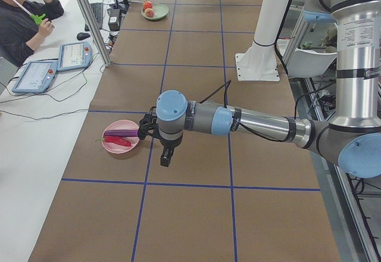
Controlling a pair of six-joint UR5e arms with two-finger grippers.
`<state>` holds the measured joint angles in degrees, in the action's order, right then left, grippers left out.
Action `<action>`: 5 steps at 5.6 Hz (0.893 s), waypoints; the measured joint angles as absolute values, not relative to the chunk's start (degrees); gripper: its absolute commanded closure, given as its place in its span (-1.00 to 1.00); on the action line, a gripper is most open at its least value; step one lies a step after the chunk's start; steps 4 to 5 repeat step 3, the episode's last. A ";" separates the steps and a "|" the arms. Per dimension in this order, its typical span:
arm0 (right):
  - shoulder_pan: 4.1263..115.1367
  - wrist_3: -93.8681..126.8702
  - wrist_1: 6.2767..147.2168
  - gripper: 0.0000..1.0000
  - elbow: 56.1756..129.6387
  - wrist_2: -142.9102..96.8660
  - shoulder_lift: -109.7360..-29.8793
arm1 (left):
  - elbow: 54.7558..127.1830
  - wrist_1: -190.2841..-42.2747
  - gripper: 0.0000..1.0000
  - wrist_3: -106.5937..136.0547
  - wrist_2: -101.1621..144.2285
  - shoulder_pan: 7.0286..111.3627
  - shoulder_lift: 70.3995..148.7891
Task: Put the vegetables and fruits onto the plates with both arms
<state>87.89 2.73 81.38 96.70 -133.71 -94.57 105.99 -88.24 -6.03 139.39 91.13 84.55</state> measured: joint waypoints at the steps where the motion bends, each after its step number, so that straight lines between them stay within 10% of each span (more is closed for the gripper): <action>1: 87.89 2.85 81.38 -0.99 96.74 -133.75 -94.57 | 105.99 -88.24 -1.00 -5.99 139.39 91.19 84.55; 5: 87.85 3.10 81.39 -1.00 96.76 -133.70 -94.57 | 106.00 -88.24 -1.00 -6.00 139.39 91.23 84.55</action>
